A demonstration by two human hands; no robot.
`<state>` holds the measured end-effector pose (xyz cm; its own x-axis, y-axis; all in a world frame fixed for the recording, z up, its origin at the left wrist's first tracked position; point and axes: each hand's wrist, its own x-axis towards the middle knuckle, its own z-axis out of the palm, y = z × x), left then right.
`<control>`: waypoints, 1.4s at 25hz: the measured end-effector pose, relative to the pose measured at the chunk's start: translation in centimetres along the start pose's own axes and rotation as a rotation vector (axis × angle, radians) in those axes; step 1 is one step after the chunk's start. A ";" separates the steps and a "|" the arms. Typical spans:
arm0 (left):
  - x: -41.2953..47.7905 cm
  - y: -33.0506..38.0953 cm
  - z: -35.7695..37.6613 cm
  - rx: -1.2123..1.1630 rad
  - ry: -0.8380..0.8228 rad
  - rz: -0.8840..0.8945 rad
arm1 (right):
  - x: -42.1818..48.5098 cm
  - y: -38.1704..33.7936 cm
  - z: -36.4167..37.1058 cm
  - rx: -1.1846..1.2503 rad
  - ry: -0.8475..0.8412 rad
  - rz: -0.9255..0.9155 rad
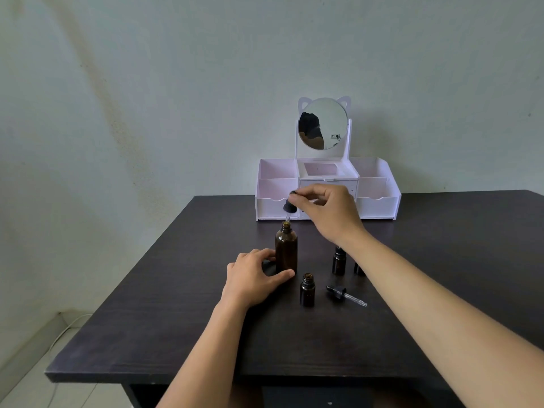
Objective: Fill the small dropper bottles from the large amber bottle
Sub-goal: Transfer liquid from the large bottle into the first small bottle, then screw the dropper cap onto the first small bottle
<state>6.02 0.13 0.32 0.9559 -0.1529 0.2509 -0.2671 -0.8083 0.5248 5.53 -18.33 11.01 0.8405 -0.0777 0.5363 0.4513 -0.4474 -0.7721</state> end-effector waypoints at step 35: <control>-4.9 3.1 -0.3 -0.137 -0.133 0.086 | -6.8 -1.6 -5.5 -0.117 -0.434 0.132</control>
<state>0.52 -1.47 0.95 0.9343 -0.2987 0.1948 -0.3536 -0.7058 0.6138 -2.56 -21.97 10.48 0.9475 0.2280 0.2243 0.3160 -0.5584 -0.7670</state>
